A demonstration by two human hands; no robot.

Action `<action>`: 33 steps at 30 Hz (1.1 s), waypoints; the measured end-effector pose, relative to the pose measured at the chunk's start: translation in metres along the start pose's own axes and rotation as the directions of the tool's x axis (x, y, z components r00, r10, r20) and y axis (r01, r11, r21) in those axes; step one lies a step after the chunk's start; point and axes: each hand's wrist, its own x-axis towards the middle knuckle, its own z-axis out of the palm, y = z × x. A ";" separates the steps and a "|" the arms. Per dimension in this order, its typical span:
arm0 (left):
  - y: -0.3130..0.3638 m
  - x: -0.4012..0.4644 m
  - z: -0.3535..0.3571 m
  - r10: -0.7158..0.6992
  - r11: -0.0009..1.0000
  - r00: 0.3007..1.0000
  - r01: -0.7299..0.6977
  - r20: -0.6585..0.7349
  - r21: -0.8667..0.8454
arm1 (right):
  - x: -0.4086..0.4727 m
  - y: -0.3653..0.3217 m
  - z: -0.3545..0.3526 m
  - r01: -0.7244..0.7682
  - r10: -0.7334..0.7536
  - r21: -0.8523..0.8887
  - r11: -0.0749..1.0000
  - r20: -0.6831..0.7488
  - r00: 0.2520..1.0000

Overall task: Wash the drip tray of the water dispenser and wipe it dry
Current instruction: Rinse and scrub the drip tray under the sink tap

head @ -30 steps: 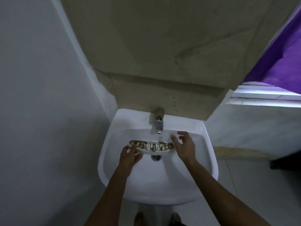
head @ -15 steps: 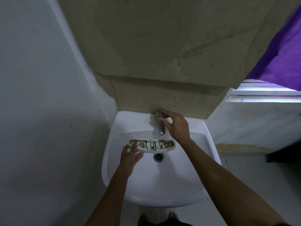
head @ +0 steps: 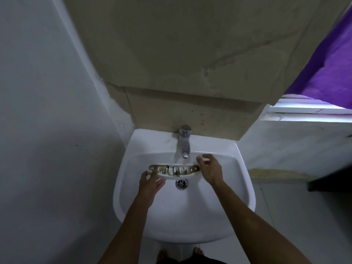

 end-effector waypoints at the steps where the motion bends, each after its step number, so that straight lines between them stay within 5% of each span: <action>1: -0.001 0.001 0.000 -0.002 1.000 1.000 0.002 -0.006 -0.001 | -0.001 0.007 0.004 -0.065 0.062 0.026 0.998 0.084 0.995; 4: -0.002 0.003 0.000 0.002 1.000 1.000 -0.002 -0.031 -0.003 | -0.003 0.018 0.012 -0.196 0.148 0.246 0.949 0.203 0.968; 9: 0.002 0.006 -0.001 0.015 1.000 0.998 -0.016 -0.061 -0.013 | 0.004 0.020 0.019 -0.228 0.173 0.373 0.899 0.176 0.969; 25: 0.011 0.011 -0.009 0.075 0.997 0.990 -0.078 -0.117 -0.022 | 0.007 0.016 0.039 -0.349 0.219 0.532 0.771 0.293 0.931; 33: 0.002 0.013 0.001 0.050 0.998 0.990 -0.053 -0.130 -0.016 | 0.007 0.018 0.028 -0.232 0.116 0.473 0.850 0.261 0.958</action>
